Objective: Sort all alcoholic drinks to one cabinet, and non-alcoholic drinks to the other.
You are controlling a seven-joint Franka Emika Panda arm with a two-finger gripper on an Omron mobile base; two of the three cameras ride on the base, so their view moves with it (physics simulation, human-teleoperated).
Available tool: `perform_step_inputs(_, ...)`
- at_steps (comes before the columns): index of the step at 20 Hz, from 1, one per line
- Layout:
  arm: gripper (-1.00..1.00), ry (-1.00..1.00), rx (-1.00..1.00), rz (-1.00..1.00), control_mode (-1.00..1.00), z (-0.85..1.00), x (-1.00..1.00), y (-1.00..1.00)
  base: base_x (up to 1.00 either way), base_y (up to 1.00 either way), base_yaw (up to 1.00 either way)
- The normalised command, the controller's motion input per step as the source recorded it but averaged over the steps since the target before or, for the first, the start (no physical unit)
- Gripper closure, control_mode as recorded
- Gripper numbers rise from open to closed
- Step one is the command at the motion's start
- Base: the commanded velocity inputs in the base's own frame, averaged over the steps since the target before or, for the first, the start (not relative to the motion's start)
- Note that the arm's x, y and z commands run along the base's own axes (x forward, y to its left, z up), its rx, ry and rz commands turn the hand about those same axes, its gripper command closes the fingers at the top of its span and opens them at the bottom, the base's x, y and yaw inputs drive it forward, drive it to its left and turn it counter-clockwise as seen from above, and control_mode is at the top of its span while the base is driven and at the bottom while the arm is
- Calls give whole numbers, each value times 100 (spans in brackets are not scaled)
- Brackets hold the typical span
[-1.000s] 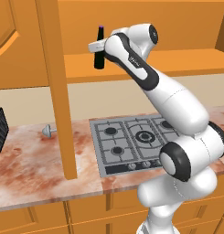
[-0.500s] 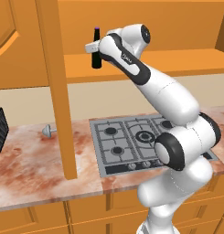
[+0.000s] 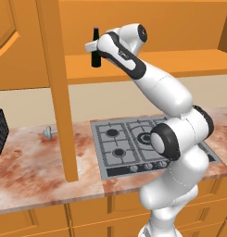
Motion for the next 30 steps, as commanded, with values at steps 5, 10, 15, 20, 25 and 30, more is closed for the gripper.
perform_step_inputs(5,100,0,-1,0,-100,-10,41,0,0,0,0)
perform_step_inputs(10,-100,0,-3,0,-100,-22,13,5,0,0,0)
perform_step_inputs(15,-100,0,-3,0,-100,-9,3,4,0,0,0)
perform_step_inputs(20,-100,-1,0,0,-100,0,-1,0,0,0,0)
perform_step_inputs(25,-100,-2,0,0,-100,0,-16,0,0,0,0)
perform_step_inputs(30,-100,-6,0,0,-100,0,-35,-9,0,0,0)
